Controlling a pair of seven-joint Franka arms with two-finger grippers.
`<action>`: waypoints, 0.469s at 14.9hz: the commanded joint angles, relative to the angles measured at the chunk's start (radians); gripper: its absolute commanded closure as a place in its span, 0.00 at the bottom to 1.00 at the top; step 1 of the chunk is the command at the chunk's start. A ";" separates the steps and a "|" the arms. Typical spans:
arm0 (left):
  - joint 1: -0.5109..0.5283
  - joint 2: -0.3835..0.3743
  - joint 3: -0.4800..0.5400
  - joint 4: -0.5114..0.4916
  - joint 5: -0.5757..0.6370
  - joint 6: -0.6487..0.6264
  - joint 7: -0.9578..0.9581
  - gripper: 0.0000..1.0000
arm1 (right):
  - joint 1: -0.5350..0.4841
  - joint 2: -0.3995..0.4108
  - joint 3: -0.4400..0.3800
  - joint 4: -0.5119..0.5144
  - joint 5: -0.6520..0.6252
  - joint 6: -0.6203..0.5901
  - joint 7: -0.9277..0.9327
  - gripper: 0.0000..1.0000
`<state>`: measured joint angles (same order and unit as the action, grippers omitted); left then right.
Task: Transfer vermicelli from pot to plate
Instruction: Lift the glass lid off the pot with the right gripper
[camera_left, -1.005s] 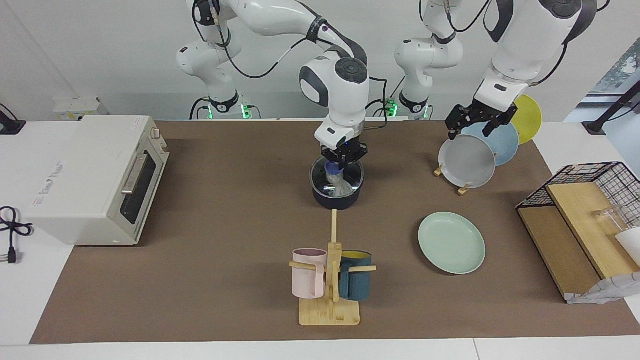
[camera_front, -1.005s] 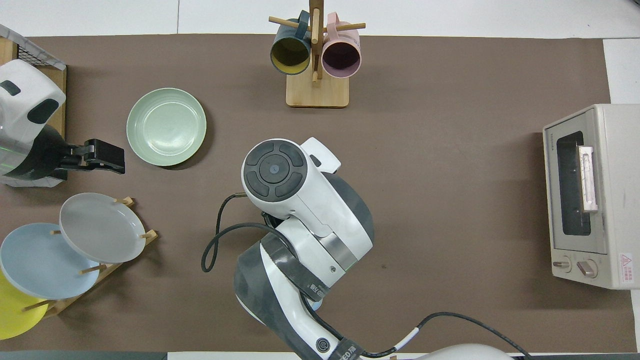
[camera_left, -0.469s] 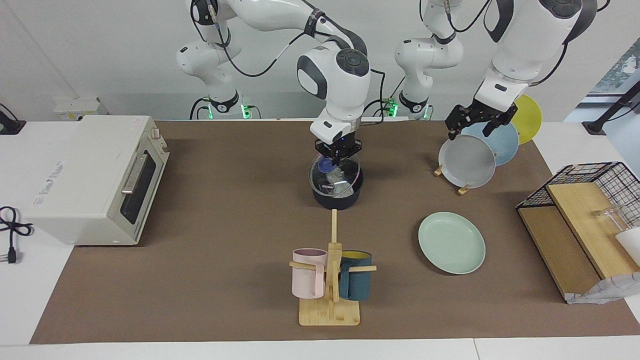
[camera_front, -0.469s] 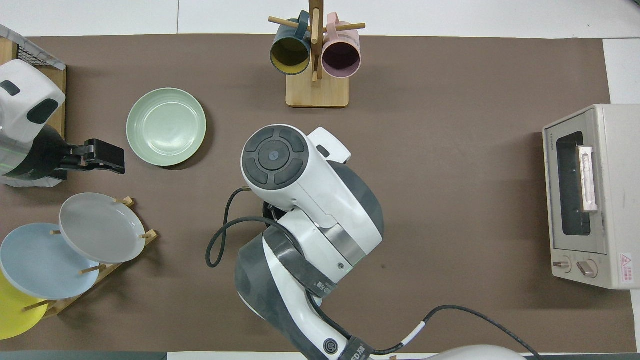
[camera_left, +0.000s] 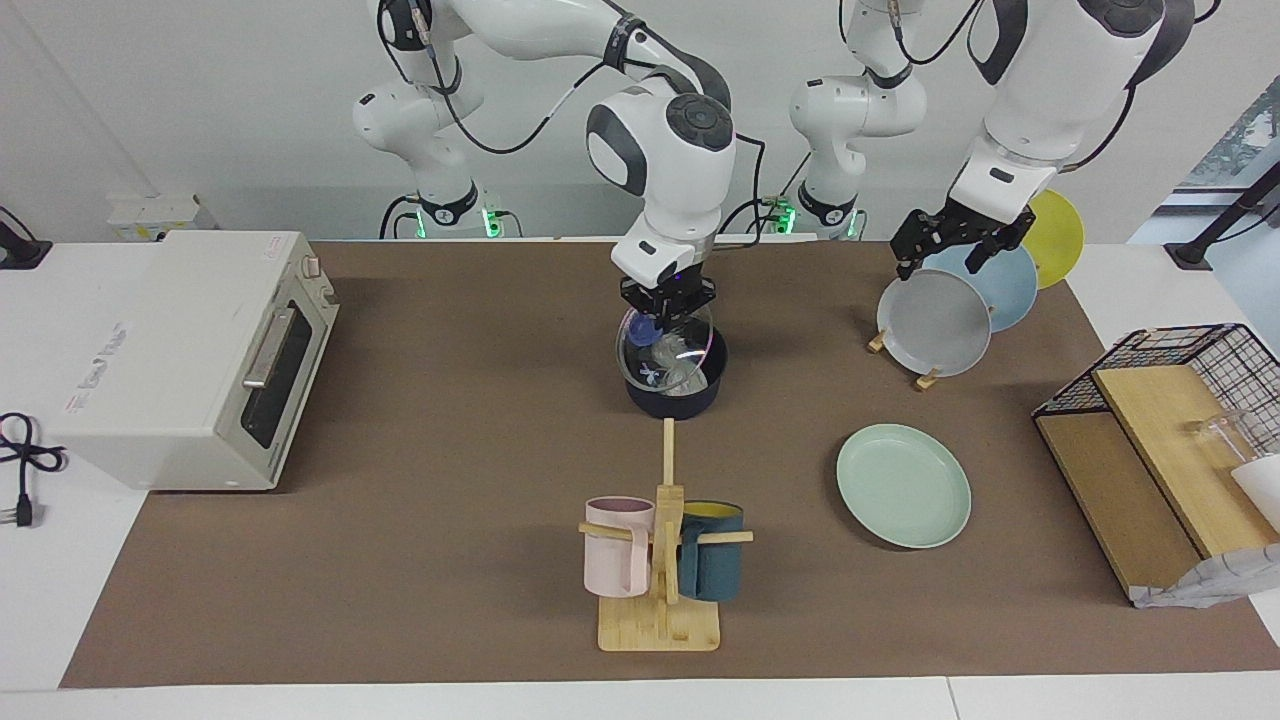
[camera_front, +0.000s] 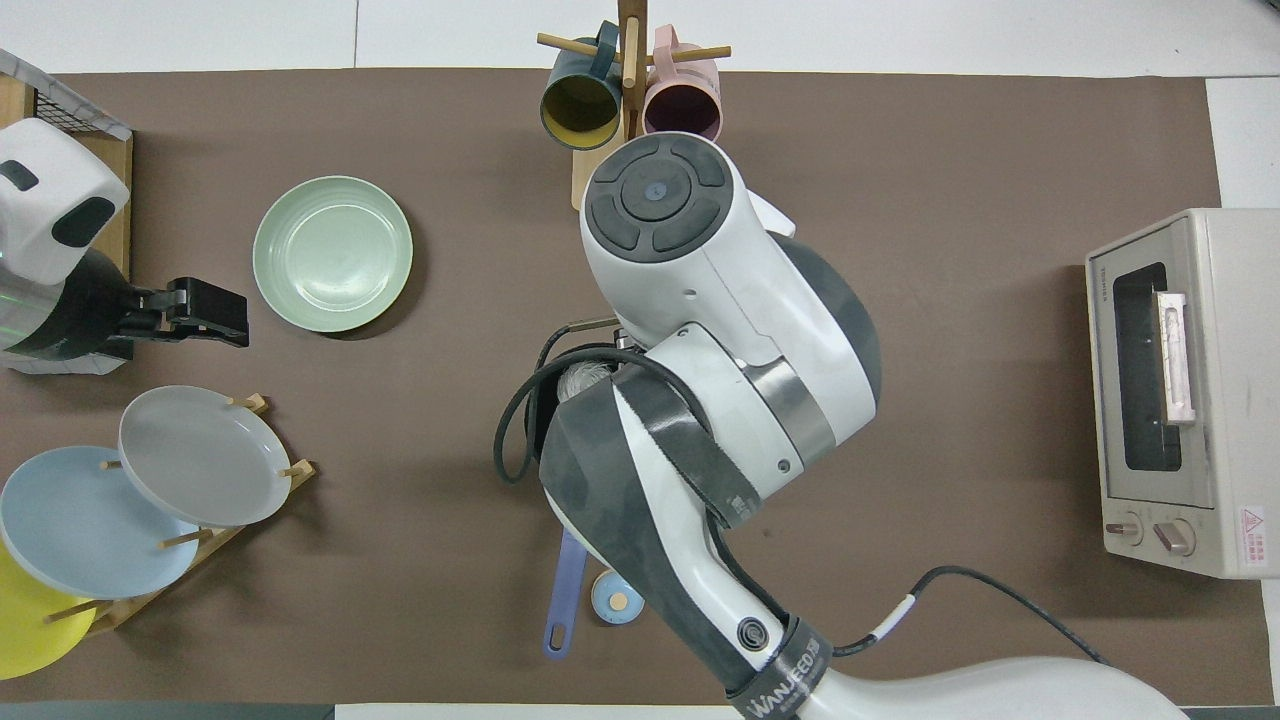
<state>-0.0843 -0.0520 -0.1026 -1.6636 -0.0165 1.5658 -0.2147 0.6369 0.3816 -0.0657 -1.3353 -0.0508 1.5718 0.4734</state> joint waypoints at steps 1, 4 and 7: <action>0.014 -0.009 -0.008 0.002 -0.008 0.002 -0.009 0.00 | -0.019 -0.010 0.001 0.007 -0.070 -0.036 -0.125 1.00; 0.003 -0.011 -0.009 -0.011 -0.008 0.052 -0.008 0.00 | -0.106 -0.015 0.001 0.002 -0.124 -0.072 -0.266 1.00; -0.043 -0.008 -0.019 -0.047 -0.014 0.086 -0.015 0.00 | -0.205 -0.030 0.001 -0.043 -0.149 -0.064 -0.392 1.00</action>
<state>-0.0887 -0.0515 -0.1184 -1.6751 -0.0194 1.6167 -0.2150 0.4936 0.3811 -0.0745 -1.3385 -0.1768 1.5128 0.1634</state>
